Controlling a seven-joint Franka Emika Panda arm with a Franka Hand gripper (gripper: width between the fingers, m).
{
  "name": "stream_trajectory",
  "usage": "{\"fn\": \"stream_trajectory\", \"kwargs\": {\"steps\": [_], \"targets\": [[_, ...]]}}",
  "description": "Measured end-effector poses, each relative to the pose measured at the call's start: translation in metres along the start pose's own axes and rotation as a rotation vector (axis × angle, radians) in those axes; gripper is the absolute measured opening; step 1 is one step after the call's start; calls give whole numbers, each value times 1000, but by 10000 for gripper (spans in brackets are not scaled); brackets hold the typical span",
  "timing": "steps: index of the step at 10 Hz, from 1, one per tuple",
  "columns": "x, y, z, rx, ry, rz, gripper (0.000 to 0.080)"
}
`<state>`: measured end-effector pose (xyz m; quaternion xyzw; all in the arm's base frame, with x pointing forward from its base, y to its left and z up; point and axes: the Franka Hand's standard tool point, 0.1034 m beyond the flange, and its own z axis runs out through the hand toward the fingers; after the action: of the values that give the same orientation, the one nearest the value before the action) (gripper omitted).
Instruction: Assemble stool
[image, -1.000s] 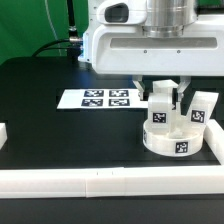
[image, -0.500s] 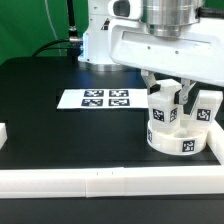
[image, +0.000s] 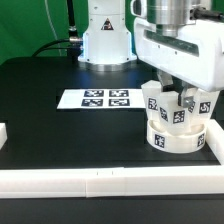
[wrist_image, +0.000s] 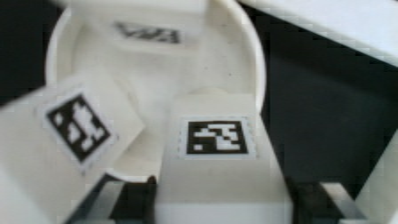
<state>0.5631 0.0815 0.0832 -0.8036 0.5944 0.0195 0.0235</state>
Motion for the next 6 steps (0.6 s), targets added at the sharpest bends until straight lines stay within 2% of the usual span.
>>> {"fn": "stream_trajectory", "kwargs": {"steps": [3,5,6], "targets": [[-3,-1,1,5,-19,178,334],[-12,2,2,3,-49,428,334],[-17,3,3,12,-61,565,334]]}}
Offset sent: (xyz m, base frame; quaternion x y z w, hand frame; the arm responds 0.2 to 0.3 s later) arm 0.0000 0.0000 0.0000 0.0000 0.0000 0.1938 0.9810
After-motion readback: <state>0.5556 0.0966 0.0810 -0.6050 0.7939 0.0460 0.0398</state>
